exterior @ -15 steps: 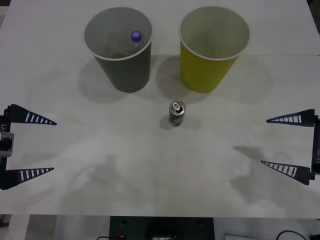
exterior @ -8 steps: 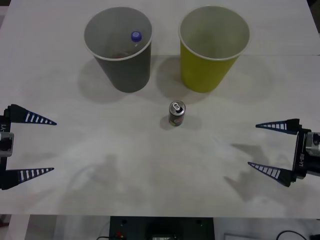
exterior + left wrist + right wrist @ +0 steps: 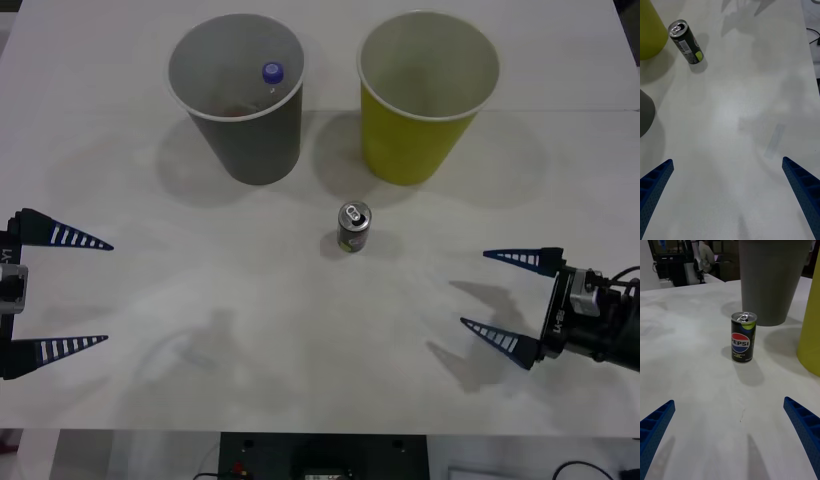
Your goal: Put the can into the green bin and the plastic bottle into the gray bin
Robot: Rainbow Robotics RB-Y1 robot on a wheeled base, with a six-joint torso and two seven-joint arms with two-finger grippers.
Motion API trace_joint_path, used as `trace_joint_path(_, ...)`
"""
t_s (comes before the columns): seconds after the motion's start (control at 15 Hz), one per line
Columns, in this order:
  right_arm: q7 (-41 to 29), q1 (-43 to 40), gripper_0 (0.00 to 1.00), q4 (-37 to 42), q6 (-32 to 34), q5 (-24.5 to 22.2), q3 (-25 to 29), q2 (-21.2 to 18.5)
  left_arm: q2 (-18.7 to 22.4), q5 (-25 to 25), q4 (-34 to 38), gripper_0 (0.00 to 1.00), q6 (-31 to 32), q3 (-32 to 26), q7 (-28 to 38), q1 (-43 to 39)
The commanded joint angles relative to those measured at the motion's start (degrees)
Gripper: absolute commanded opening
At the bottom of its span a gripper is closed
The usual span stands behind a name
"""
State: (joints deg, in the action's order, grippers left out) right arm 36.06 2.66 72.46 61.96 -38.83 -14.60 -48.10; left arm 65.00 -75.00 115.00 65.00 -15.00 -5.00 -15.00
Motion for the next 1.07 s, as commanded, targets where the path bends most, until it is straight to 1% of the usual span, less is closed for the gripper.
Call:
trace_joint_path(0.07,0.24,0.85,1.0,-2.23,-0.44,-0.02,0.01,3.27,0.0,0.0,0.0,1.0,0.0,0.0,0.0,0.0)
trace_joint_path(0.67,1.82,7.62,1.0,-12.08,-0.88,-0.02,-1.66,14.17,0.0,0.0,0.0,1.0,0.0,0.0,0.0,0.0)
trace_joint_path(0.8,2.53,8.5,1.0,-12.69,-3.08,-0.02,-2.19,16.28,0.0,0.0,0.0,1.0,0.0,0.0,0.0,0.0)
trace_joint_path(1.07,3.4,10.26,1.0,-12.69,-7.65,-0.02,-3.33,18.74,0.0,0.0,0.0,1.0,0.0,0.0,0.0,0.0)
